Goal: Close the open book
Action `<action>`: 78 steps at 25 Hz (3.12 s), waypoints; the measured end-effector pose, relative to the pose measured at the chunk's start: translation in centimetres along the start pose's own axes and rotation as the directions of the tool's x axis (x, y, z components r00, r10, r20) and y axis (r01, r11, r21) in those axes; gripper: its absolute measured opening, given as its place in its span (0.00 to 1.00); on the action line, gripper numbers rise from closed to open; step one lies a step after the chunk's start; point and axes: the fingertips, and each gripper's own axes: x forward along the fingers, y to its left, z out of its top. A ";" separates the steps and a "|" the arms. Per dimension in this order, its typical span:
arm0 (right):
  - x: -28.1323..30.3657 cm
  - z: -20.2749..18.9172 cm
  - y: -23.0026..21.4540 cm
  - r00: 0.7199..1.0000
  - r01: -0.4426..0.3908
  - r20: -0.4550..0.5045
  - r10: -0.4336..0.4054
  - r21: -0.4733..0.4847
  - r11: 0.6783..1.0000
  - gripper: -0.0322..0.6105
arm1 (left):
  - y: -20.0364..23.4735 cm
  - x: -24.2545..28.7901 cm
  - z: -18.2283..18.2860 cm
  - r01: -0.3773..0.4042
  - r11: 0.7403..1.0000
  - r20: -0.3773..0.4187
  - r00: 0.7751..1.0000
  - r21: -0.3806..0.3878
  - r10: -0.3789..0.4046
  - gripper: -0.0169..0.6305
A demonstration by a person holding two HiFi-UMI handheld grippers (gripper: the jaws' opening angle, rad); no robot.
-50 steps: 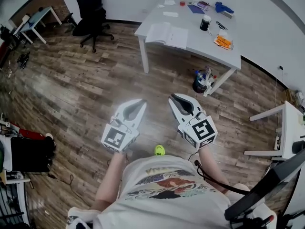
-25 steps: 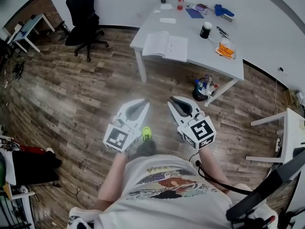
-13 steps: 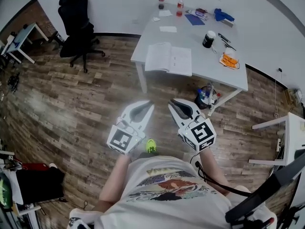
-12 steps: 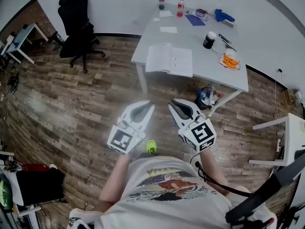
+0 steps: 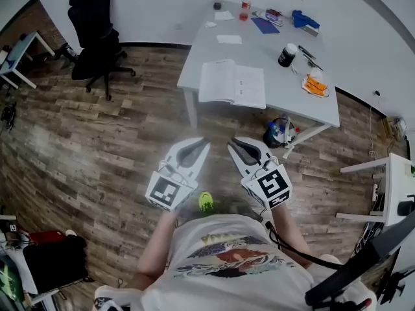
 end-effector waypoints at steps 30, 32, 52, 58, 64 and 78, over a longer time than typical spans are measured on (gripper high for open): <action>11.8 -2.1 -16.4 0.992 -0.120 -0.047 0.119 -0.034 0.992 0.21 | 10.7 15.8 -3.8 -0.079 0.997 -0.108 0.991 0.021 0.081 0.05; 12.9 -2.1 -17.4 0.988 -0.149 -0.040 0.148 -0.024 0.989 0.21 | 12.0 16.7 -4.4 -0.105 0.994 -0.112 0.988 0.012 0.105 0.05; 22.2 -9.1 -21.4 0.982 -0.081 -0.160 0.095 0.090 0.993 0.21 | 20.4 22.2 -13.1 -0.039 0.999 -0.148 0.988 -0.021 0.036 0.05; 24.4 -13.2 -22.0 0.968 -0.049 -0.241 0.072 0.103 0.993 0.21 | 22.3 22.5 -17.3 -0.009 0.999 -0.187 0.982 -0.044 0.000 0.05; 26.9 -18.4 -22.2 0.945 -0.032 -0.323 0.060 0.090 0.995 0.21 | 23.5 22.8 -20.8 -0.016 0.996 -0.174 0.985 -0.087 0.001 0.05; 31.3 -27.5 -22.5 0.888 -0.059 -0.459 0.002 -0.110 0.992 0.21 | 25.2 22.6 -28.7 -0.064 0.984 -0.191 0.981 -0.169 0.031 0.05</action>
